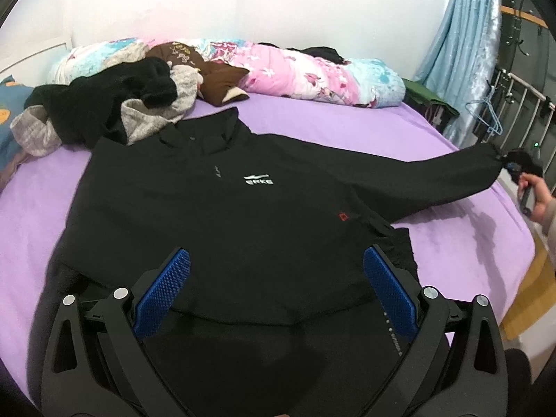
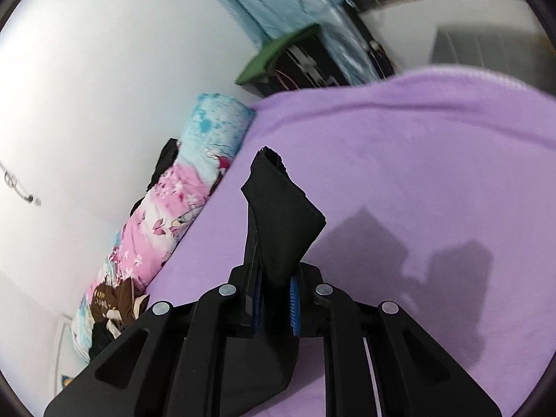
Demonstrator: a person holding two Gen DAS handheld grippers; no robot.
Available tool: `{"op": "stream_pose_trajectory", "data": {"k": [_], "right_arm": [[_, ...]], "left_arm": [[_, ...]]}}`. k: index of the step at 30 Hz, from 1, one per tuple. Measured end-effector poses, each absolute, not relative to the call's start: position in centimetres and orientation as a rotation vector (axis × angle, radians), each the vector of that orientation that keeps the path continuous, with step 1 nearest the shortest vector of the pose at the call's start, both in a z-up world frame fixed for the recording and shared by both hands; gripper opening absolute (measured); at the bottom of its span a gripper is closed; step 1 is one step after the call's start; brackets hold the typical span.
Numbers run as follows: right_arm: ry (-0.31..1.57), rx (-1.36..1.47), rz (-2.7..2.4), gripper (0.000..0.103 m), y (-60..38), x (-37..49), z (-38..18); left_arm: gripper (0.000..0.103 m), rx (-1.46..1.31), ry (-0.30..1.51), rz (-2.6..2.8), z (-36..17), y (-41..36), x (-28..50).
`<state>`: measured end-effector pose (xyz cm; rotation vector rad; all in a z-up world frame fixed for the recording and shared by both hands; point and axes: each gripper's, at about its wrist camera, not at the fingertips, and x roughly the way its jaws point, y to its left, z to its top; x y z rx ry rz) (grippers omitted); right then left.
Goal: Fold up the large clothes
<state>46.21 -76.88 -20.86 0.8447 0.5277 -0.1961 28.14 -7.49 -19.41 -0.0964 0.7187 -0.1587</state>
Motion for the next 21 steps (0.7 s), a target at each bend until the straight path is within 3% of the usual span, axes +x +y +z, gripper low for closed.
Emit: {"op": "stream_pose_trajectory", "data": {"k": [12, 21], "right_arm": [[0.465, 0.702, -0.110, 0.011, -69.9, 45.3, -10.9], [0.461, 0.500, 0.013, 0.011, -59.4, 44.2, -3.5]], "left_arm": [[0.097, -0.180, 0.655, -0.186, -15.6, -3.4, 27.3], [0.097, -0.215, 0.672, -0.200, -15.3, -0.4, 27.9]]}}
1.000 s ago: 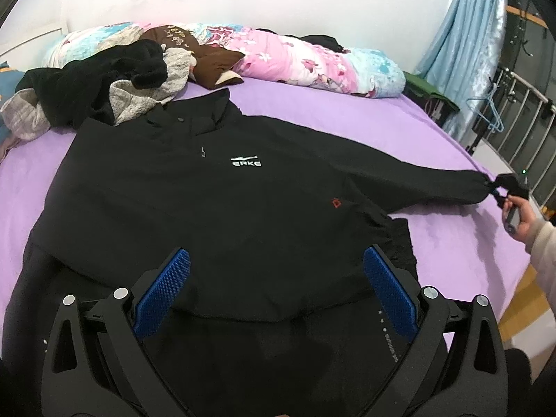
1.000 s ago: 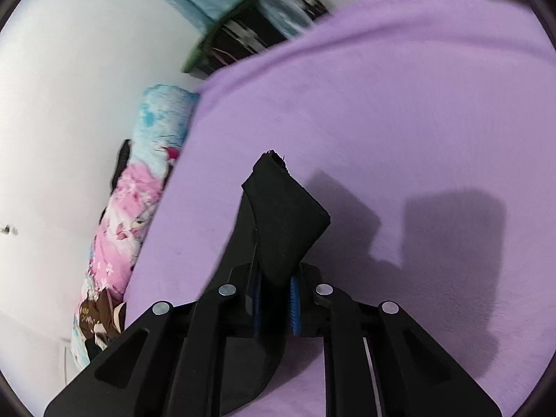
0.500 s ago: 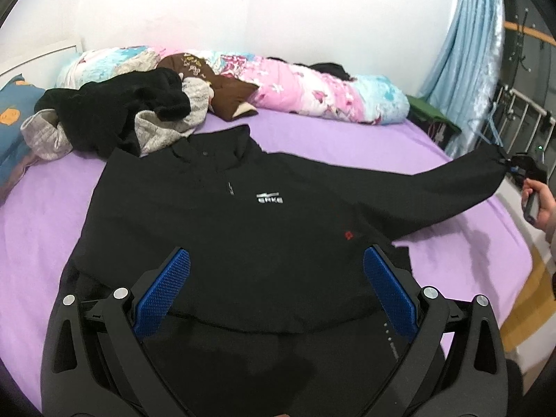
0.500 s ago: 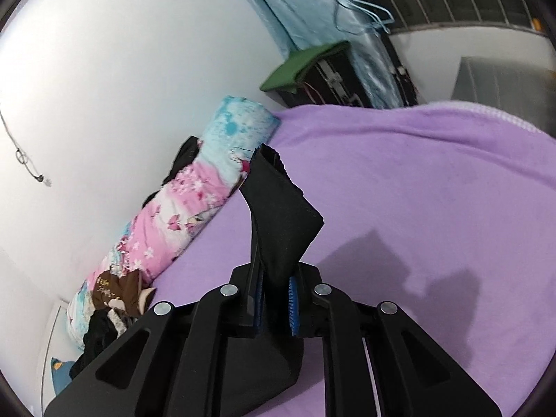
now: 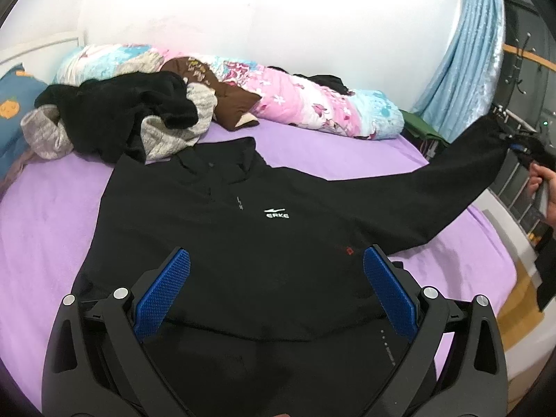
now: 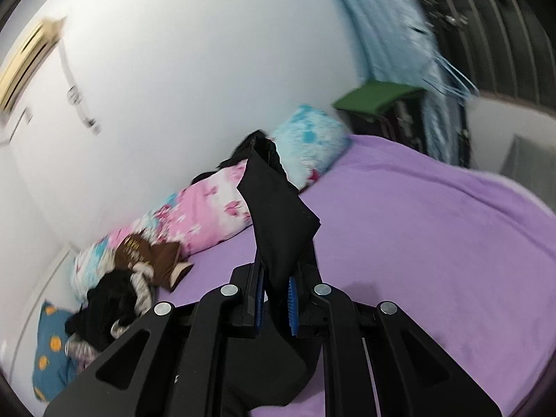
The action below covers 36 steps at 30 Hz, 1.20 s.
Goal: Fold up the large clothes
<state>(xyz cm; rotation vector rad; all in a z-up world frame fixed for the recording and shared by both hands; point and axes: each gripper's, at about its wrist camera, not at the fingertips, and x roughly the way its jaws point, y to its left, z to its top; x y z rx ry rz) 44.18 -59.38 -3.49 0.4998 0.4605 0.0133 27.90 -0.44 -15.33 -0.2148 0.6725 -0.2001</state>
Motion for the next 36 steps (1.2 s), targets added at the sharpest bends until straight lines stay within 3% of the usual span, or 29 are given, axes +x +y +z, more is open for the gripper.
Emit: {"op": "stream_pose_trajectory", "data": {"k": [8, 16, 36], "right_arm": [[0.481, 0.406, 0.143, 0.011, -49.9, 41.9, 0.7], [0.483, 0.261, 0.247, 0.011, -41.4, 39.3, 1.5], [0.482, -0.347, 0.368, 0.010, -15.2, 30.2, -9.3]], "left_arm": [[0.097, -0.335, 0.713, -0.246, -14.8, 2.0, 28.2], [0.097, -0.497, 0.751, -0.336, -14.3, 4.2, 29.6], [0.096, -0.979, 0.830, -0.750, -14.6, 8.2, 35.8]]}}
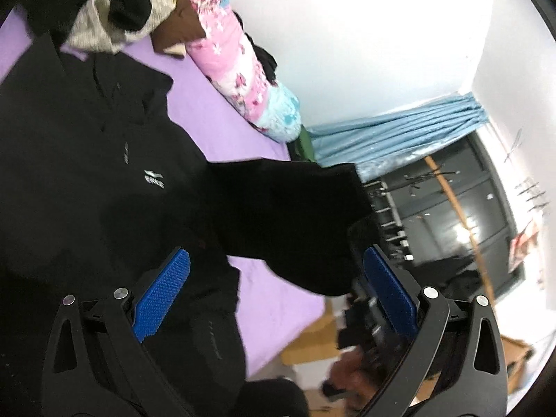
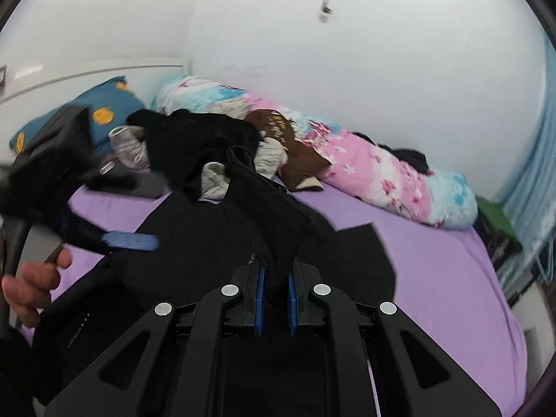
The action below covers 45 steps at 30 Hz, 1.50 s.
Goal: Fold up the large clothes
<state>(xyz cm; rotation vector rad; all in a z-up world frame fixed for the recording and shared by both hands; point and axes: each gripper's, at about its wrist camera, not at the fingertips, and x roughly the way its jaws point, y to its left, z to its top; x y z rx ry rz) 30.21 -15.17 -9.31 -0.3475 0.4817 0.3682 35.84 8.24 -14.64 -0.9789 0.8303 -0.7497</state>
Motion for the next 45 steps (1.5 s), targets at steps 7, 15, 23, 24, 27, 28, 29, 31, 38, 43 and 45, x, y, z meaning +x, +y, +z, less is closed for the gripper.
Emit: {"op": "stream_pose_trajectory", "data": {"k": [7, 15, 23, 24, 27, 28, 29, 31, 38, 43, 45], "right_arm": [[0.435, -0.541, 0.391, 0.010, -9.2, 28.4, -12.1], [0.340, -0.742, 0.338, 0.010, -5.1, 26.1, -15.0], [0.275, -0.831, 0.366, 0.010, -2.3, 23.5, -17.1], [0.272, -0.833, 0.371, 0.010, -2.1, 23.3, -17.2], [0.267, -0.820, 0.391, 0.012, -1.6, 22.9, -17.3], [0.264, -0.814, 0.399, 0.018, -1.6, 22.8, -17.3], [0.257, -0.800, 0.407, 0.036, -1.6, 22.5, -17.4], [0.245, -0.775, 0.434, 0.058, -1.8, 21.8, -17.4], [0.352, -0.715, 0.465, 0.067, -5.0, 22.2, -19.7], [0.498, -0.596, 0.422, 0.068, -9.5, 24.3, -22.0], [0.541, -0.548, 0.407, 0.068, -11.2, 25.3, -22.6]], "left_arm": [[0.096, -1.127, 0.819, -0.788, -15.2, 11.2, 37.3], [0.092, -1.124, 0.998, -0.730, -17.6, 11.0, 37.7], [0.037, -1.160, 1.039, -0.685, -19.8, 11.9, 37.2], [0.028, -1.156, 1.027, -0.681, -19.7, 12.2, 37.1], [0.006, -1.139, 0.990, -0.686, -19.3, 12.8, 36.8], [0.005, -1.132, 0.981, -0.688, -19.1, 12.9, 36.7], [0.005, -1.120, 0.970, -0.684, -18.9, 13.0, 36.6], [0.005, -1.089, 0.947, -0.667, -18.4, 13.7, 36.3], [0.005, -0.848, 0.991, -0.468, -18.6, 16.3, 35.1], [0.007, -0.680, 1.147, -0.283, -23.2, 16.7, 35.1], [0.010, -0.676, 1.196, -0.240, -24.8, 17.0, 34.9]]}}
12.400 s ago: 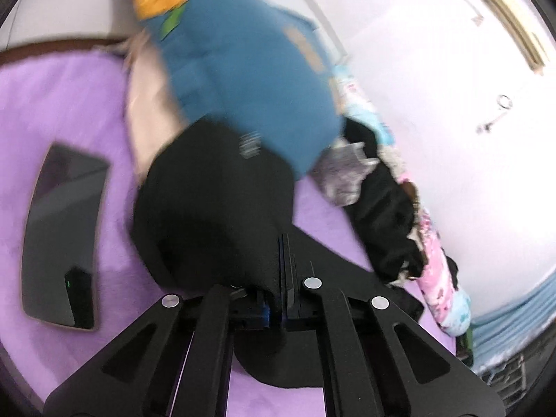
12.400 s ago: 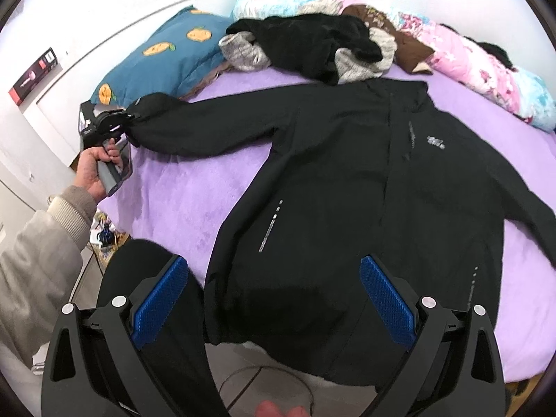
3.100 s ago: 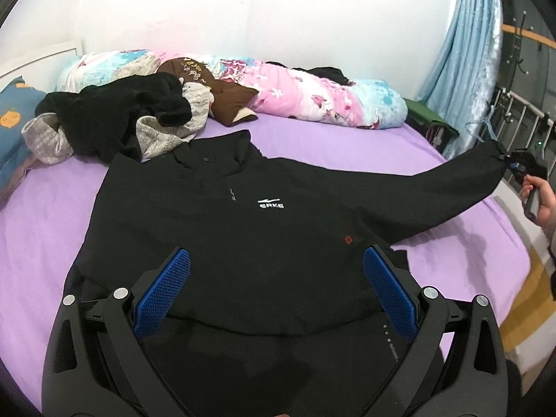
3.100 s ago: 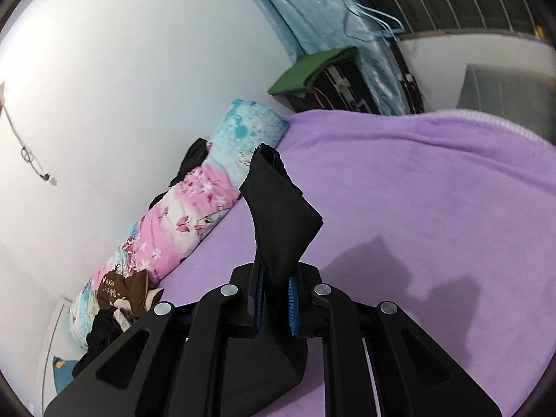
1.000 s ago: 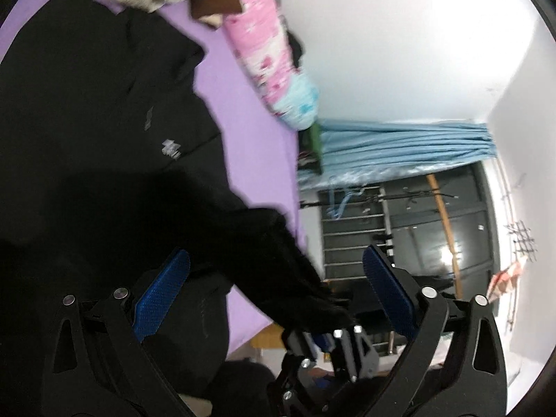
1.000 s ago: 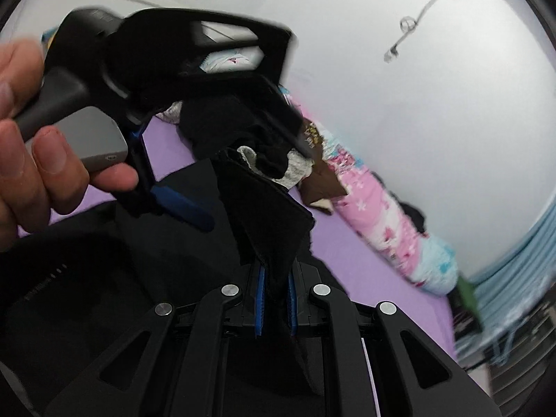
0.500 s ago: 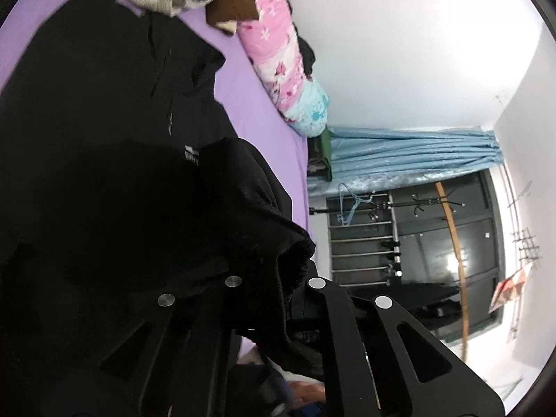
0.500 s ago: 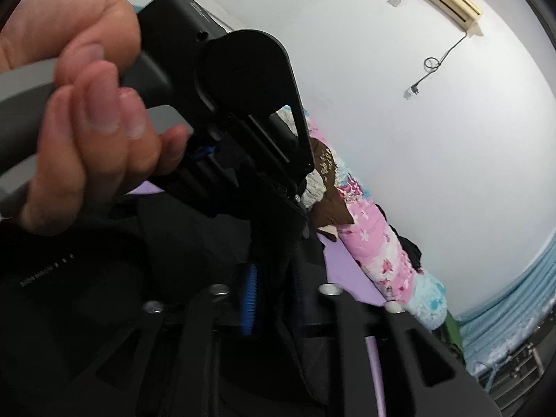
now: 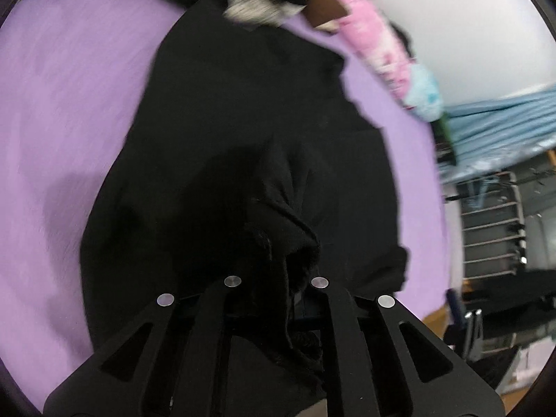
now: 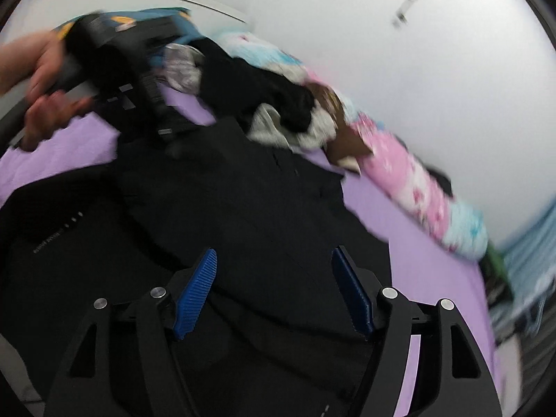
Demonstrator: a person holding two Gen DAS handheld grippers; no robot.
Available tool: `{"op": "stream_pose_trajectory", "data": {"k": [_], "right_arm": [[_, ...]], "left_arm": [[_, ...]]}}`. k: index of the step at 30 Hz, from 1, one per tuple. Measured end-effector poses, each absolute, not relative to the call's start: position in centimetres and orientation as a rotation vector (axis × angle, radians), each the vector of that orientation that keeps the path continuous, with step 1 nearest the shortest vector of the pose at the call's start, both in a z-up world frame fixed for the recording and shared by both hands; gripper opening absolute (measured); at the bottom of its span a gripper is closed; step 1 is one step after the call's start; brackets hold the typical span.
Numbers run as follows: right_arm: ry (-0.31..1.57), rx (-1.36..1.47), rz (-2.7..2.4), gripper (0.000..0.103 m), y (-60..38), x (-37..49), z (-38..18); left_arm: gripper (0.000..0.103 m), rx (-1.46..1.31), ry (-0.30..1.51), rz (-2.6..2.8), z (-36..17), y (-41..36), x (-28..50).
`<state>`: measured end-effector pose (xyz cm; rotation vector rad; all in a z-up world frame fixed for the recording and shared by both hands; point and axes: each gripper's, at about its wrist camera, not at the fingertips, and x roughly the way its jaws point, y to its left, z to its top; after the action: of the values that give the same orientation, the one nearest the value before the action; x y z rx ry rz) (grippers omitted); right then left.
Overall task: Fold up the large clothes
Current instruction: 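Smooth the folded jacket flat with both open grippers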
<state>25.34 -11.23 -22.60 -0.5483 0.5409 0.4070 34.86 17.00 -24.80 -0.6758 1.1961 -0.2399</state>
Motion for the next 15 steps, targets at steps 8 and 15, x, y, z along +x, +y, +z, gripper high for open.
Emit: {"op": "stream_pose_trajectory", "data": {"k": [8, 15], "right_arm": [[0.634, -0.416, 0.346, 0.069, -15.7, 28.5, -24.5], [0.612, -0.382, 0.332, 0.077, -16.0, 29.5, -23.8]], "left_arm": [[0.036, -0.554, 1.234, -0.077, -25.3, 19.3, 33.9], [0.052, -0.340, 1.121, 0.153, -20.9, 20.9, 32.2]]}}
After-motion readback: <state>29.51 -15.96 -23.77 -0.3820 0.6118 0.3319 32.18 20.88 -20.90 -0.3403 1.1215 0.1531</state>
